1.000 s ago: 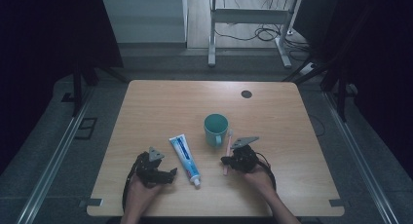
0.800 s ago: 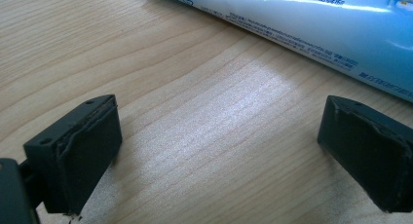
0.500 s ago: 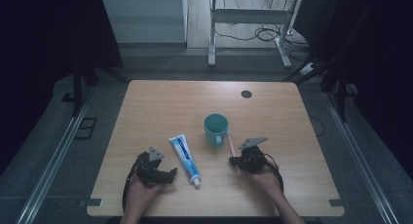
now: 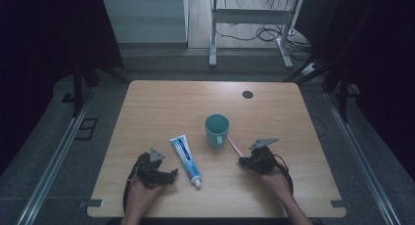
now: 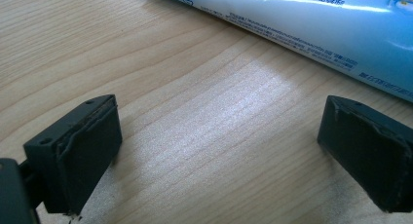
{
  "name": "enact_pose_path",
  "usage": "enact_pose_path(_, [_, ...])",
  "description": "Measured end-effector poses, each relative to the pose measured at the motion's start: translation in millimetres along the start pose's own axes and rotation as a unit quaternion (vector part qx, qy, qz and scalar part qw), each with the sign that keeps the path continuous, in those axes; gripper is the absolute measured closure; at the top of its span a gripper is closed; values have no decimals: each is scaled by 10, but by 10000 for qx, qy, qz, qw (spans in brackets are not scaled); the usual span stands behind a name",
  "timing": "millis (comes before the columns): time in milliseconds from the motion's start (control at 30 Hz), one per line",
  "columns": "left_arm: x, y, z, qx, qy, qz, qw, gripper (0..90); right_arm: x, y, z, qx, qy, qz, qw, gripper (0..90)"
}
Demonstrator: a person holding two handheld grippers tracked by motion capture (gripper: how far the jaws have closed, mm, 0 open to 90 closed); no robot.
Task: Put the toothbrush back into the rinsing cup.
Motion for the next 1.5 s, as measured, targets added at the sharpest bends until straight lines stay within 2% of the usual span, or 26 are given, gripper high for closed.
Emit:
enact_pose_path(433, [0,0,0,5,-2,3,10000,24,-149,-194,-47,110,51,-264,9996,876])
enact_pose_path(567, [0,1,0,6,-1,-3,10000,24,-162,-221,-58,178,70,-241,9995,872])
enact_pose_path(800, [0,-1,0,-3,-1,1,10000,24,-188,-192,11,123,99,-185,9997,823])
enact_pose_path(1200, [1,-2,0,-13,-8,2,10000,24,-276,-300,172,40,615,-376,9974,723])
enact_pose_path(1300, [0,-2,0,-11,-4,7,10000,24,-239,-316,233,-20,867,-389,9955,711])
enact_pose_path(1400, [0,-1,0,-11,-2,1,10000,24,-218,-321,263,-36,970,-401,9945,703])
enact_pose_path(1433, [0,-2,0,-9,-1,6,10000,24,-188,-328,304,-69,1131,-399,9928,693])
enact_pose_path(1500, [0,-1,0,-10,-1,0,10000,24,-164,-333,337,-87,1263,-395,9912,686])
Point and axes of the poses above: each handheld gripper's, and its own axes: x roughly forward along the jaws, z roughly out of its top, y roughly to its left, the point moved 1 cm from there along x, roughly forward along the jaws, and after that the axes turned 14 degrees about -y, right-handed, at the moved point
